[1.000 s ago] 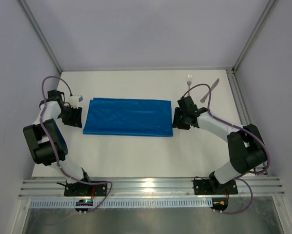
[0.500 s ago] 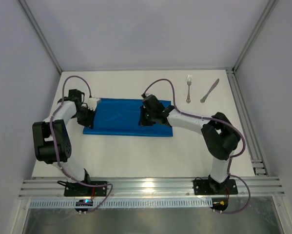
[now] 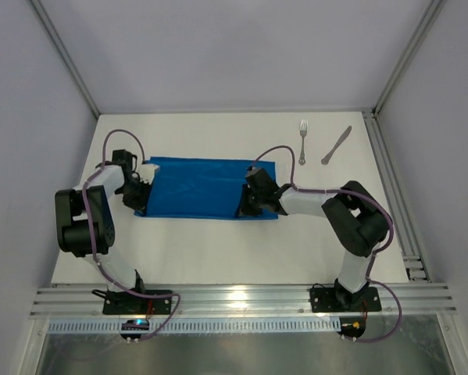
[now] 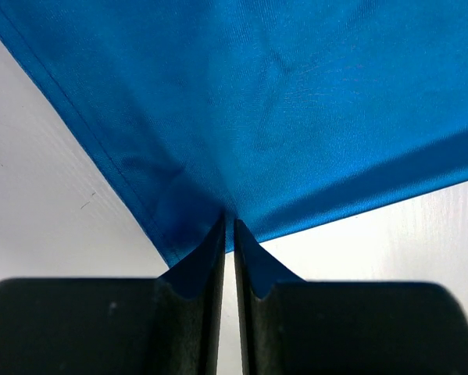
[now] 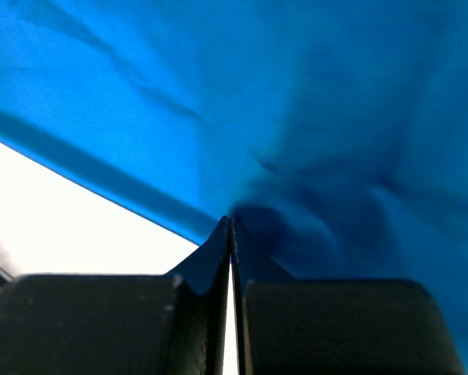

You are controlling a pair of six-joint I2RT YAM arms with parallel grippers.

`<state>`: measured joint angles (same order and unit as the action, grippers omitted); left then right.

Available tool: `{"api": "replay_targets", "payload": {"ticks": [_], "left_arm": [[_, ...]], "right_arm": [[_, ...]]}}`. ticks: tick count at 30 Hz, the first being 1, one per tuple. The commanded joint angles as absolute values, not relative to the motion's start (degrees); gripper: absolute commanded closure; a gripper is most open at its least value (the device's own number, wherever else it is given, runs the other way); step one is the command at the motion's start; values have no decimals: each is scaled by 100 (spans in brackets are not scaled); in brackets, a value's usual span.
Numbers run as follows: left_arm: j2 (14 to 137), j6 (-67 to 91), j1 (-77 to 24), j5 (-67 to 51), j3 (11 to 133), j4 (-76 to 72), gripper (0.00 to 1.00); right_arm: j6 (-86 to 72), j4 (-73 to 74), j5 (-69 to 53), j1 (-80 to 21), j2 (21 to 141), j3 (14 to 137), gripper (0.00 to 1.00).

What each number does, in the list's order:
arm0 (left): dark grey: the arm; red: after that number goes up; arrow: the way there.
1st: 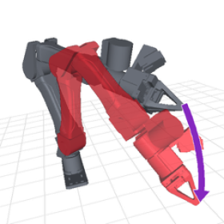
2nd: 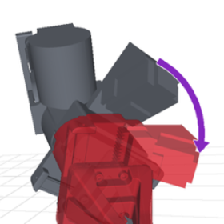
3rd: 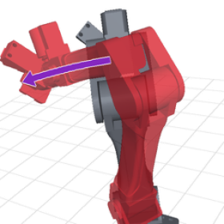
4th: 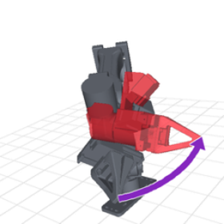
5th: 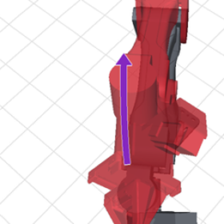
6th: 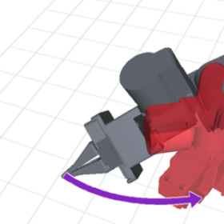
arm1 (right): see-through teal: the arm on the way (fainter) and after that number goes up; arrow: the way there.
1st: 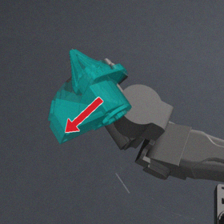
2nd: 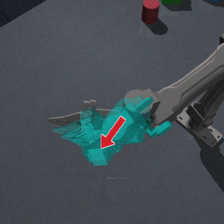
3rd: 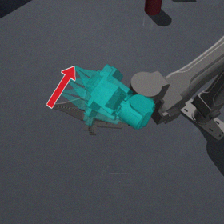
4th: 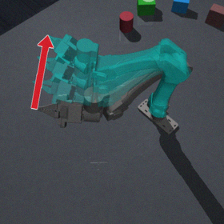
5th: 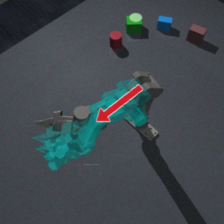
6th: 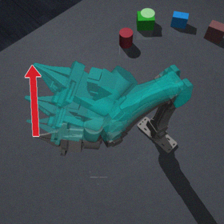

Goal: Fold the napkin into a case and place the utensils inside
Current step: Smooth out the rectangle-folded napkin at the center of the board.

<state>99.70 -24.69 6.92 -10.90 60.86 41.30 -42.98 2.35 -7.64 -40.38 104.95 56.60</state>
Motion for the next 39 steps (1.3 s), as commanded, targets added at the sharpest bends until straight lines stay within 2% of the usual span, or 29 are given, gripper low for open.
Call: {"api": "replay_targets", "payload": {"ticks": [1, 17, 24, 29, 32, 35, 39], "left_arm": [[10301, -2470, 887, -818, 6029, 3779, 89], [10160, -2689, 1019, -1212, 5888, 3726, 90], [9467, -2742, 1011, -2659, 6704, 4376, 85], [9071, -2786, 888, -3436, 7364, 4939, 84], [9079, -2593, 292, -3122, 7392, 4931, 86], [9316, -2383, -849, -2673, 7243, 4659, 90], [9755, -2031, -1476, -2391, 7216, 4185, 92]], "right_arm": [[-4342, 510, -405, -3868, 10170, 5204, 96], [-3920, 1185, 272, -2409, 8350, 3568, 97], [-3340, 2187, 545, -2417, 7937, 4867, 96], [-3260, 2523, 931, -2907, 7927, 5808, 96], [-3418, 2120, 653, -3207, 8173, 5959, 96], [-3664, 1522, 108, -3454, 8769, 5976, 96], [-4112, 599, -396, -3525, 9131, 5687, 96]]}}
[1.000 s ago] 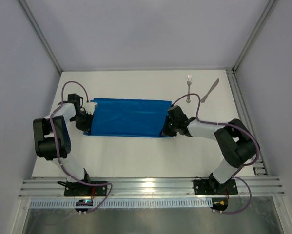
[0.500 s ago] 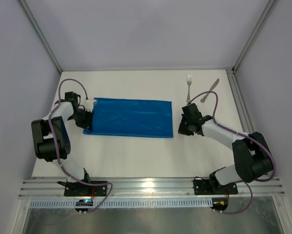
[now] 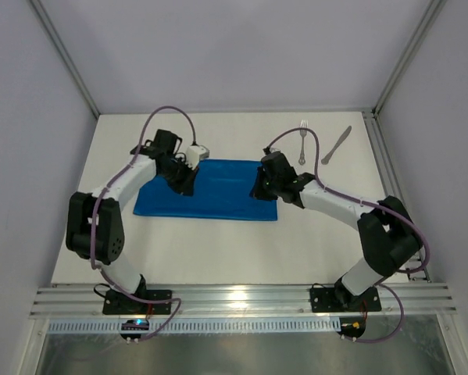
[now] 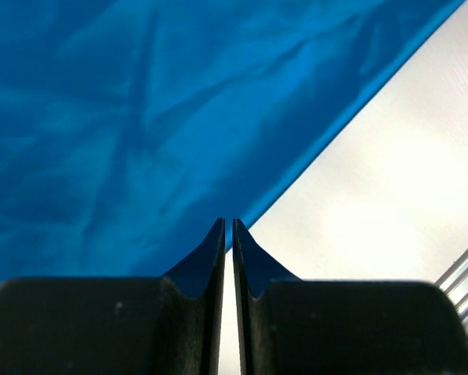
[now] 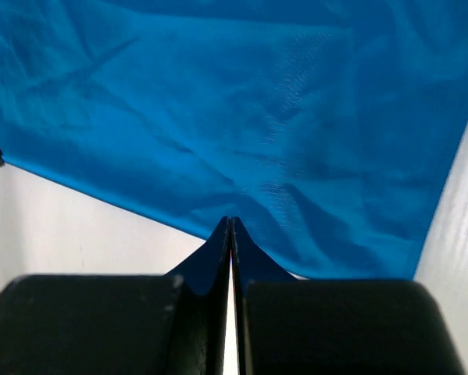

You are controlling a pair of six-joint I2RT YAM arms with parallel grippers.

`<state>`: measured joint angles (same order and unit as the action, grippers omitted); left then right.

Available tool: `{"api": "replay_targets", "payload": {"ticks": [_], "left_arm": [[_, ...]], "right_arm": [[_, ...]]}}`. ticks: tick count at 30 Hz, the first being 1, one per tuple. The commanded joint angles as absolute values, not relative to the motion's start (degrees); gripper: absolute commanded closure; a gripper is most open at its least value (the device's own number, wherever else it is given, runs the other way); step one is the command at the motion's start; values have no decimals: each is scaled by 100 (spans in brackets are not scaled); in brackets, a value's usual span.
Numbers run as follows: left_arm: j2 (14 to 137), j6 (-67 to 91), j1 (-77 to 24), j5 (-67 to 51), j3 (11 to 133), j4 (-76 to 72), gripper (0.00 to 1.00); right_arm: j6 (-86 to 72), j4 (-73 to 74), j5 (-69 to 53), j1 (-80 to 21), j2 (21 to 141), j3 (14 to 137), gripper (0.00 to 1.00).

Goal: Fold the napkin into a case and place the utensils inside
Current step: Smooth out the rectangle-folded napkin at the center of the board.

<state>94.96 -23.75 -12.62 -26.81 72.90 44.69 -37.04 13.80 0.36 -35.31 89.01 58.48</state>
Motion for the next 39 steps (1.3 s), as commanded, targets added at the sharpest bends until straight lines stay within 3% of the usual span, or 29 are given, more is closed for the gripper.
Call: {"api": "replay_targets", "payload": {"ticks": [1, 10, 16, 25, 33, 39], "left_arm": [[9825, -1926, -1572, -2295, 7216, 4097, 92], [10555, -1863, -1925, -1793, 7023, 3823, 93], [10284, -2311, -1907, -1425, 6276, 3894, 93], [9923, -2592, -1073, -1459, 5942, 4104, 92], [9361, -2830, -63, -2441, 6476, 4850, 80], [9351, -2452, 1221, -2277, 7215, 5106, 60]], "right_arm": [[-4122, 606, -369, -3516, 9219, 5660, 97], [-4289, 510, -273, -3463, 9642, 5125, 96], [-4333, 527, -255, -3358, 9615, 4773, 96], [-4351, 466, -220, -3138, 9352, 4237, 96], [-3982, 886, -194, -3120, 9185, 4656, 96], [-3516, 1695, -62, -2848, 8597, 5422, 94]]}}
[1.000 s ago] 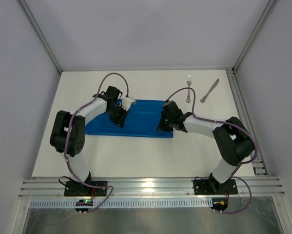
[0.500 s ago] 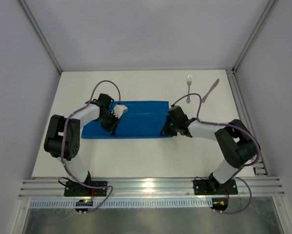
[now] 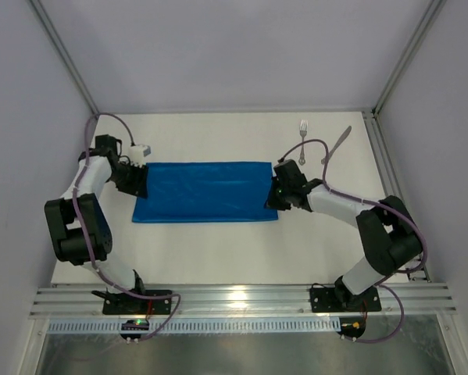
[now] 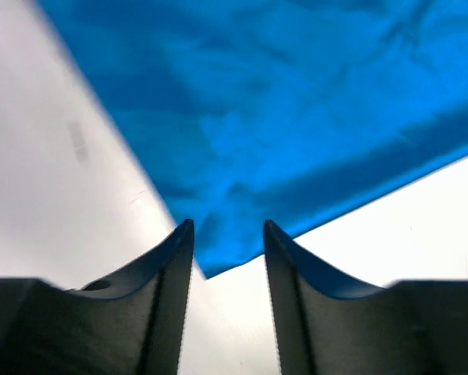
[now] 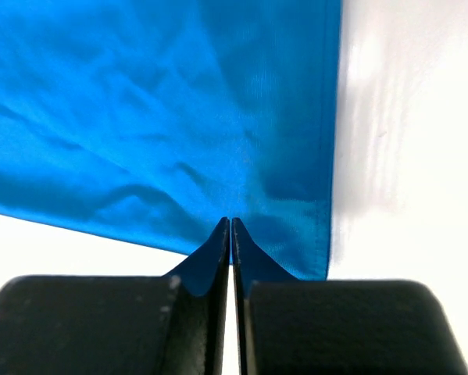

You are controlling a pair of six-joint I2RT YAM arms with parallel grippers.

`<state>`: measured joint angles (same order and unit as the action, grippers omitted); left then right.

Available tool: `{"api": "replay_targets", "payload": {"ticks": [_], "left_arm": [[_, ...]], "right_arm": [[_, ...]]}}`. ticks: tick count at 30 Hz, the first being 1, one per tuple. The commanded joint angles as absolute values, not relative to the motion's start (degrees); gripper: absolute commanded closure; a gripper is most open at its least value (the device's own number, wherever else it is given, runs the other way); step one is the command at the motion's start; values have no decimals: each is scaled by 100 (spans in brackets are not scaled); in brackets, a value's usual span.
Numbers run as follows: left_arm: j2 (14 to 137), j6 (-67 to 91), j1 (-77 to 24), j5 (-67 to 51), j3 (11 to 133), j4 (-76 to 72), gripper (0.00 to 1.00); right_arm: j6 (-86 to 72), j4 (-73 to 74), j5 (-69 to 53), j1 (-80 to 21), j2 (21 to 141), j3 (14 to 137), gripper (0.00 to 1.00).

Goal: Fold the napkin into a case and place the utensils inside
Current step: Smooth out the rectangle-folded napkin at the center of the board.

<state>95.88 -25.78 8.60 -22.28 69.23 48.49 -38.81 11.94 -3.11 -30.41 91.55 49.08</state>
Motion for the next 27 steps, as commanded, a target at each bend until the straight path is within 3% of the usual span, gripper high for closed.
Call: {"api": "replay_targets", "payload": {"ticks": [1, 2, 4, 9, 20, 25, 27], "left_arm": [[9369, -2435, 1387, -2198, 7225, 5115, 55], [9369, -2426, 1467, -2145, 7199, 5133, 52], [9369, -2434, 1625, -2040, 7067, 5247, 45], [9325, -2435, 1986, -2074, 6549, 5028, 37], [9931, -2285, 2092, -2144, 6240, 4570, 45], [10055, -2259, 2083, -2355, 6144, 4553, 59], [10081, -2285, 2092, -2347, 6082, 4535, 67]], "right_arm": [[-3507, 1783, 156, -2804, 8448, 5449, 91], [-3498, 1889, 289, -2769, 8377, 5467, 81], [-3472, 2188, 552, -2768, 8262, 5415, 72], [-3603, 2074, 519, -2751, 8182, 4862, 59], [-3762, 1355, 79, -2725, 8859, 4395, 60], [-3858, 1117, -325, -2733, 8965, 4280, 73], [-3902, 1029, -386, -2733, 8991, 4237, 82]]}}
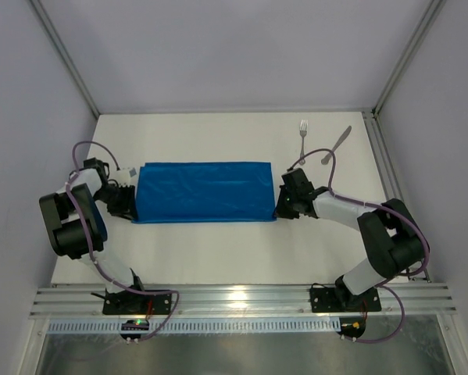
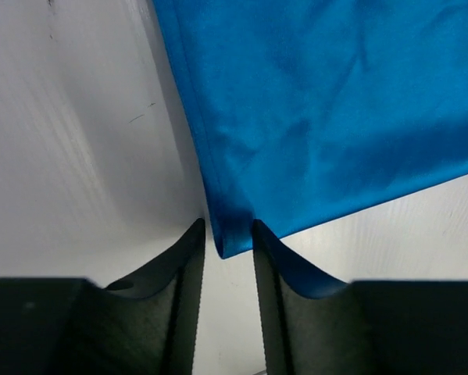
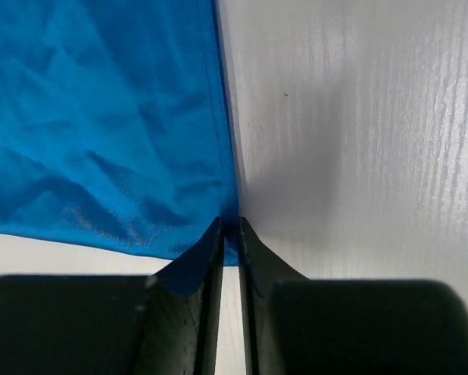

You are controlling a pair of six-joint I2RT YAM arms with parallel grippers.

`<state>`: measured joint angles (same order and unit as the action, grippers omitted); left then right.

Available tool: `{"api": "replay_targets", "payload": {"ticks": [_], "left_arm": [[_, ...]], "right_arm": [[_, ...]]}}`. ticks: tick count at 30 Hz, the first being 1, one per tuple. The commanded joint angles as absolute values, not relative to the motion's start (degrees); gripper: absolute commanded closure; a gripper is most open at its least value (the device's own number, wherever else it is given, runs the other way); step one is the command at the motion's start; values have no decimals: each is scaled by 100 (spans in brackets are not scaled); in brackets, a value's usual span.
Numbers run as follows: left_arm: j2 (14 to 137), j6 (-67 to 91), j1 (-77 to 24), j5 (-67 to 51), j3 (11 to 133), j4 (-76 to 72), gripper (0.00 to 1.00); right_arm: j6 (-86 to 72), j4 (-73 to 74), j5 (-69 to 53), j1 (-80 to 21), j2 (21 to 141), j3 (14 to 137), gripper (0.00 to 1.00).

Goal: Fold the napkin into a case and place the utensils inside
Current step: Smooth out the rectangle-folded napkin at the center of the board.

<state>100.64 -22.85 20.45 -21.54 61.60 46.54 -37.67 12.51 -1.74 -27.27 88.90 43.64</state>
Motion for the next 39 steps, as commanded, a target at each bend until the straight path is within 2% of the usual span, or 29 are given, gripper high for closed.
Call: {"api": "replay_targets", "payload": {"ticks": [1, 2, 4, 5, 11, 22, 23, 24, 25, 26, 28, 32, 34, 35, 36, 39], "left_arm": [[10116, -2285, 2092, -2364, 6091, 4553, 71], [10116, -2346, 2092, -2390, 6100, 4596, 80], [10099, -2408, 2092, -2513, 6082, 4632, 90], [10038, -2487, 2092, -2548, 6065, 4701, 99], [9844, -3101, 2074, -2786, 6056, 5386, 100], [8992, -4631, 2083, -2751, 5520, 6898, 100], [8939, -4780, 2083, -2725, 5476, 7047, 97], [8886, -4833, 2083, -2672, 5441, 7101, 87], [8816, -4860, 2083, -2663, 5449, 7154, 61], [8781, -4904, 2092, -2654, 5493, 7259, 52], [8771, -4852, 2205, -2733, 5834, 7347, 41], [9051, -4185, 2391, -2944, 6906, 7260, 40], [9201, -3597, 2382, -3023, 7364, 6752, 44], [9376, -3395, 2347, -3006, 7452, 6532, 53], [9482, -3097, 2277, -2971, 7540, 6339, 56], [9947, -2866, 1952, -2813, 7804, 5837, 63]], "right_arm": [[-3894, 950, -430, -2733, 8991, 4228, 86], [-3920, 906, -483, -2716, 8974, 4149, 95], [-3964, 765, -615, -2672, 8947, 4070, 96], [-3964, 773, -624, -2663, 8886, 4000, 96], [-3894, 1072, -536, -2645, 8359, 3631, 96], [-3981, 2345, -466, -2646, 6427, 2787, 96], [-4025, 2390, -483, -2646, 6338, 2708, 96], [-4043, 2425, -518, -2646, 6250, 2681, 95], [-4060, 2521, -545, -2646, 6171, 2698, 76], [-4061, 2566, -554, -2637, 6153, 2733, 70], [-4043, 2636, -475, -2645, 6144, 2847, 65], [-3719, 2593, -273, -2515, 6502, 3716, 62], [-3350, 2391, -281, -2383, 6862, 4085, 63], [-3236, 2321, -333, -2295, 7317, 4470, 66], [-3008, 2242, -395, -2129, 7574, 4665, 74], [-2778, 2005, -624, -1847, 8512, 5395, 84]]}}
